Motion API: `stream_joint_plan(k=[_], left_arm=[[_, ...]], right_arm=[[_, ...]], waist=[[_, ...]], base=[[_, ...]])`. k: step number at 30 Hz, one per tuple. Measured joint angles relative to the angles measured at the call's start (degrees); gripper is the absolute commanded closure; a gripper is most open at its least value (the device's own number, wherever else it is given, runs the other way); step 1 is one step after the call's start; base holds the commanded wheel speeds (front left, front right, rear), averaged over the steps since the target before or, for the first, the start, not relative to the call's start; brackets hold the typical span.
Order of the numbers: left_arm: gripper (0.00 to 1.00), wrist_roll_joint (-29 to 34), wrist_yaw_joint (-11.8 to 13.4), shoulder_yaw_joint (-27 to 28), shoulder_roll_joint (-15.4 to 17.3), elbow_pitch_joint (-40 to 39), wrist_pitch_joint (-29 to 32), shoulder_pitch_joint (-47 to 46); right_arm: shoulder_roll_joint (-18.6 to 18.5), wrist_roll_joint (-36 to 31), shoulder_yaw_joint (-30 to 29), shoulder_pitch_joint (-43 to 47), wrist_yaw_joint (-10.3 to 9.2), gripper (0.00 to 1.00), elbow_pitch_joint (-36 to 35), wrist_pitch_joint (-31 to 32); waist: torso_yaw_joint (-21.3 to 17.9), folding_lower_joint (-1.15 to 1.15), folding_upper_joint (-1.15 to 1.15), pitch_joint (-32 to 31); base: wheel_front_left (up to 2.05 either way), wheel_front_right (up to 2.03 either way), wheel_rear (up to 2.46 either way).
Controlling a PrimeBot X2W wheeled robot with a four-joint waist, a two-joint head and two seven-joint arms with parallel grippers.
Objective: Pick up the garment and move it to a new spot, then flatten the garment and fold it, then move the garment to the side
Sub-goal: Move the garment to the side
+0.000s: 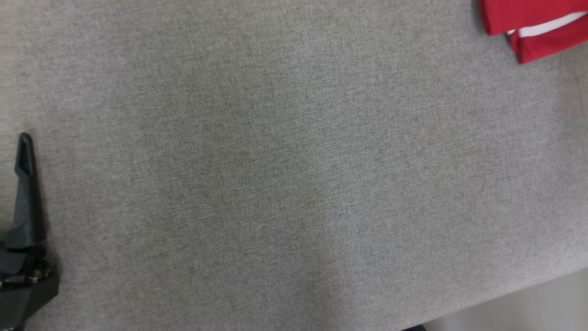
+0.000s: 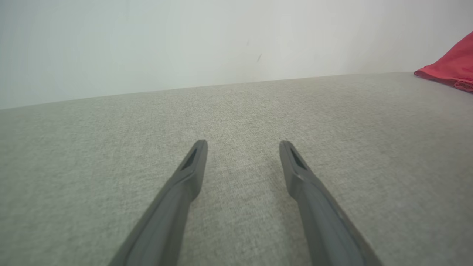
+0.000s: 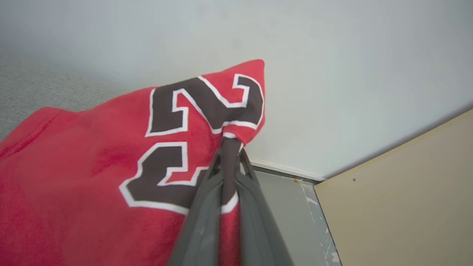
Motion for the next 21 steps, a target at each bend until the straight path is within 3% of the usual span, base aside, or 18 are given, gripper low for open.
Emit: stream_joint_plan(k=[5, 6, 7, 8, 9, 14, 21], left_arm=[[0.0, -0.04, 0.0, 0.2, 0.05, -1.2, -0.1, 0.13], [0.0, -0.03, 0.0, 0.21, -0.03, -1.32, -0.11, 0.14], [0.0, -0.02, 0.0, 0.22, -0.15, -1.41, -0.11, 0.14], [0.0, 0.02, 0.0, 0.22, -0.26, -1.43, -0.16, 0.13], [0.0, 0.02, 0.0, 0.21, -0.36, -1.44, -0.2, 0.1], [0.0, 0.03, 0.0, -0.3, -1.08, -0.52, -0.24, -0.65], [0.0, -0.46, 0.09, -1.42, -4.04, 2.8, -0.18, -1.68]], right_arm=[[-0.89, -2.04, 2.26, -4.43, 0.0, 1.0, 4.06, -0.3], [-0.94, -2.65, 2.66, -4.94, 0.0, 0.87, 4.8, -0.32], [-0.98, -3.11, 3.09, -5.32, 0.0, 0.62, 5.42, -0.34], [-0.98, -3.36, 3.24, -5.76, 0.0, 0.16, 6.05, -0.41], [-1.03, -3.77, 3.34, -6.11, 0.0, 0.0, 6.47, -0.97], [-0.35, -4.77, 2.75, -6.98, 0.0, 0.0, 7.53, -4.7], [4.54, -3.12, 0.91, -3.14, 0.0, 0.0, 6.57, -12.07]], waist=[[-0.17, 0.0, 0.0, 1.26], [-0.08, 0.0, 0.0, 1.36], [0.01, 0.0, 0.0, 1.44], [0.11, 0.0, 0.0, 1.5], [0.21, 0.0, 0.0, 1.55], [0.79, 0.01, 0.01, 1.15], [1.88, 0.03, 0.03, -2.2]], base=[[0.0, 0.0, 0.0], [0.0, 0.0, 0.0], [0.0, 0.0, 0.0], [0.0, 0.0, 0.0], [0.0, 0.0, 0.0], [0.0, 0.0, 0.0], [0.0, 0.0, 0.0]])
